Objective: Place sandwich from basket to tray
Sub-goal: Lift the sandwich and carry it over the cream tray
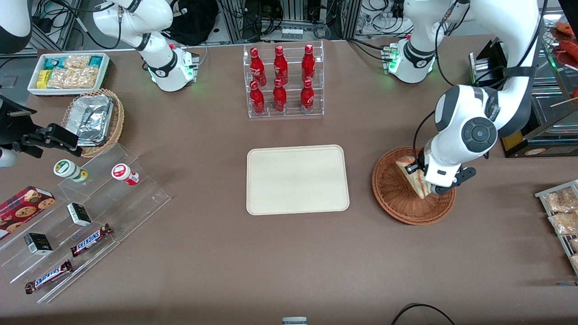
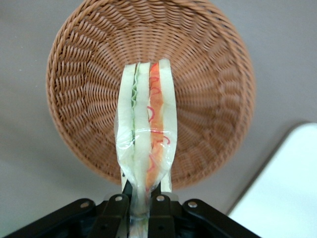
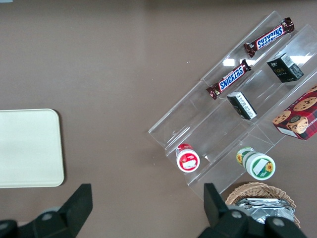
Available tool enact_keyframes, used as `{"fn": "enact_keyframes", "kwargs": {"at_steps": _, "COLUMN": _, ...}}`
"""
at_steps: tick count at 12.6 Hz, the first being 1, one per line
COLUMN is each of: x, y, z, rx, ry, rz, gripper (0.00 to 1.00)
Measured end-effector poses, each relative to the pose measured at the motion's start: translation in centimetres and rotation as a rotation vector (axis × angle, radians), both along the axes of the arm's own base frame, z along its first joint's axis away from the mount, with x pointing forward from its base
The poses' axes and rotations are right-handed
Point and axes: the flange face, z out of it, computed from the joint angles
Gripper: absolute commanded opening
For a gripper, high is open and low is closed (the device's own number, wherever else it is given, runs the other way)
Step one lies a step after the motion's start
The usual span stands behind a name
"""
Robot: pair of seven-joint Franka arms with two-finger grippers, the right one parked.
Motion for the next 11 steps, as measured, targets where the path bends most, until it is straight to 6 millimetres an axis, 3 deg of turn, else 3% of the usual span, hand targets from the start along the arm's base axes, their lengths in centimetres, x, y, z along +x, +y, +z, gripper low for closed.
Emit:
{"fn": "enact_keyframes", "kwargs": {"at_steps": 1, "x": 0.1, "y": -1.6, "z": 1.0, "rx": -0.001, "ry": -0.001, "rz": -0.035, "gripper": 0.04}}
{"fn": "enact_keyframes", "kwargs": {"at_steps": 3, "x": -0.1, "y": -5.1, "z": 0.9, "rx": -0.003, "ry": -0.003, "rz": -0.110, "gripper": 0.05}}
{"fn": "enact_keyframes", "kwargs": {"at_steps": 6, "x": 0.4, "y": -11.2, "z": -0.9, "rx": -0.015, "ry": 0.004, "rz": -0.206, "gripper": 0.05}}
{"fn": "enact_keyframes", "kwargs": {"at_steps": 11, "x": 0.2, "y": -20.9, "z": -4.3, "rx": -0.017, "ry": 0.006, "rz": -0.221, "gripper": 0.00}}
